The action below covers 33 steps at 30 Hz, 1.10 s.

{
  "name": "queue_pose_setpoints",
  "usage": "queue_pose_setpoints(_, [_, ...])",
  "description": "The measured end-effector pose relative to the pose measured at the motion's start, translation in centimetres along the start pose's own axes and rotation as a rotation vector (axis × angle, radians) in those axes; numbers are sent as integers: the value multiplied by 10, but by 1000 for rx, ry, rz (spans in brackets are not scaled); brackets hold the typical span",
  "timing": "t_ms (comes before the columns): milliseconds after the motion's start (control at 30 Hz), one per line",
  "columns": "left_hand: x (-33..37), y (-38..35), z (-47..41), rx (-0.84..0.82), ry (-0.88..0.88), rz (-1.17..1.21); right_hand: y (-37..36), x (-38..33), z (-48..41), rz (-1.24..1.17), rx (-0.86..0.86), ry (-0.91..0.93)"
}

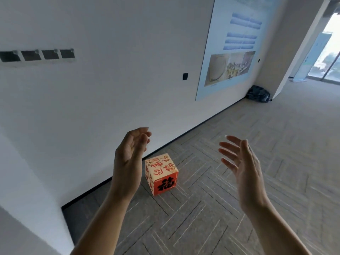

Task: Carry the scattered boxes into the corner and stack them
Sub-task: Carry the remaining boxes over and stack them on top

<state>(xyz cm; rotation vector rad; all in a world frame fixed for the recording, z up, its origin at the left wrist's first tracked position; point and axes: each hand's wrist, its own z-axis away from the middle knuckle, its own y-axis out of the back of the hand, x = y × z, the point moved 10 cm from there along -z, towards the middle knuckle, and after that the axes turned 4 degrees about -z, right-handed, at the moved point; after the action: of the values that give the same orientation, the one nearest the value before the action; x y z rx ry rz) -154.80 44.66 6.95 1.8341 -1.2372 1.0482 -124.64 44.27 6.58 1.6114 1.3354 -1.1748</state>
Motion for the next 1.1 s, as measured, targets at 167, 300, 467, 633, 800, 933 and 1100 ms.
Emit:
queue_pose_setpoints(167, [-52,-52,-115,7,16,-57,-16,48,-132,-6,2,-35])
queue_pose_setpoints(300, [-115,-77,-190,70,78,-107,-51,102,-235,-20,-60,-55])
queue_pose_setpoints(467, [-197,-107,-271,153,156,-156,-90,182,-359,-53,-166,-118])
queue_pose_setpoints(633, [-264,-122,-334,245,276,-191,-132,245,-464,-47,-248,-191])
queue_pose_setpoints(800, [-337,-132,-382,291,386,-215,-173,316,-533,-26,-318,-259])
queue_pose_setpoints(933, [-423,-152,-415,271,471,-229,-190,392,-574,54,-321,-296])
queue_pose_setpoints(1100, [-539,-180,-434,227,533,-272,-217,500,-597,102,-350,-382])
